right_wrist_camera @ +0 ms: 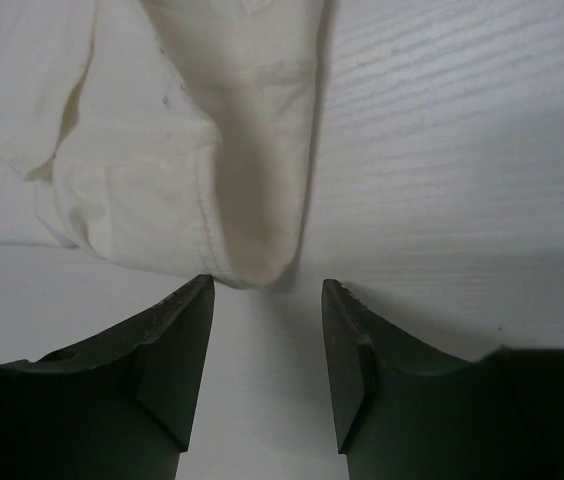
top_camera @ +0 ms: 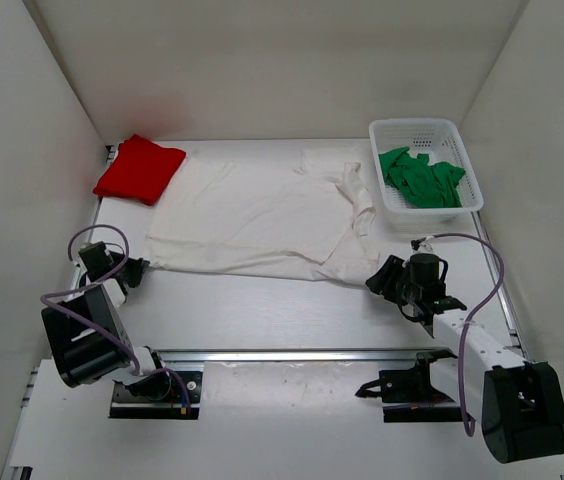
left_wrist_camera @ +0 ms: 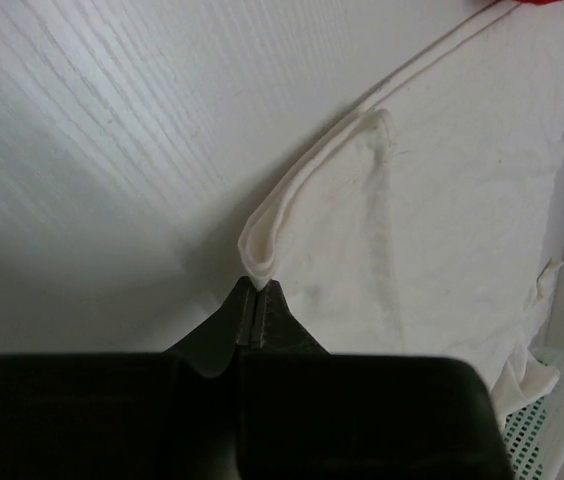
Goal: Fold and stack the t-shirts
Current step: Fold the flattened tshirt in 1/3 of the way
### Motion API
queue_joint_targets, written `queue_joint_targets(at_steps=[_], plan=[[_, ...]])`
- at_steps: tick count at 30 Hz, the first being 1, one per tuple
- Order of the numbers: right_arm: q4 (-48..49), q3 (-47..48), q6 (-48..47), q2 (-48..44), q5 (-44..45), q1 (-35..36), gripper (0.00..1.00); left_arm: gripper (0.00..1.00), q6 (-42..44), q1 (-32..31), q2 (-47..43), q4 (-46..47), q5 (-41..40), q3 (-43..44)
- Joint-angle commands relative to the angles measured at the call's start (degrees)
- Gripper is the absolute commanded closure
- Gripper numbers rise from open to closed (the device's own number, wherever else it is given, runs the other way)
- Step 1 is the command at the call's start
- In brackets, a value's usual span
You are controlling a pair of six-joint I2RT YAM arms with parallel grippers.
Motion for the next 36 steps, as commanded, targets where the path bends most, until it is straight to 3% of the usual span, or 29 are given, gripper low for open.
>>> queue_joint_targets(at_steps=[1,4,7,9,10,12,19,22,27,28,32,33,36], plan=[[3.61,-0.31,0.75,1.5,-4.33,-1.17,0.54,1.0,0.56,-0.38,-0.89,-0.03,0.18,-1.72],[5.28,-0.66,1.02,3.17,-1.62,-0.47,0.56,1.0,-0.32,-0.2,-0.45,1.2,1.07,-2.08],[7.83,-0.3,1.29,6.42,-2.58,-2.58,0.72,1.0,-0.06,-0.55,-0.27,0.41,0.37,-1.02],[9.59,-0.04,1.9,8.62,-3.55,-4.07,0.93,1.0,0.12,-0.29,0.17,-0.02,0.72,-0.76],[9.68,0.22,2.07,9.24,-3.55,-4.34,0.98,1.0,0.38,-0.72,-0.09,-0.46,0.63,-0.67],[7.84,-0.04,2.86,7.32,-3.03,-5.04,1.0,1.0,1.17,-0.72,-0.19,-1.69,0.45,-0.58],[-8.14,-4.87,2.34,-10.15,-2.49,-8.37,1.0,1.0,5.65,-0.9,-9.13,-11.61,-3.49,-2.86],[-12.54,-6.54,5.93,-17.01,-1.36,-5.59,1.0,1.0,6.97,-0.02,-13.71,-17.23,-5.69,-4.97],[-19.93,-5.23,9.19,-22.47,-2.84,-6.36,1.0,1.0,6.45,-3.45,-23.11,-25.87,-10.63,-6.11],[-19.94,-5.05,9.37,-24.14,-3.46,-6.88,0.92,1.0,5.93,-2.75,-23.3,-26.13,-9.49,-6.55],[-23.09,0.55,6.57,-25.65,-0.31,-6.62,0.63,0.72,4.43,-2.3,-24.18,-23.42,-5.61,-6.74],[-23.45,2.57,5.08,-25.13,0.66,-6.36,0.58,0.61,4.43,-2.83,-24.35,-23.23,-5.09,-5.43],[-23.28,7.5,1.82,-23.28,1.72,-4.52,0.55,0.51,6.35,-4.5,-25.05,-23.85,-6.39,-1.56]])
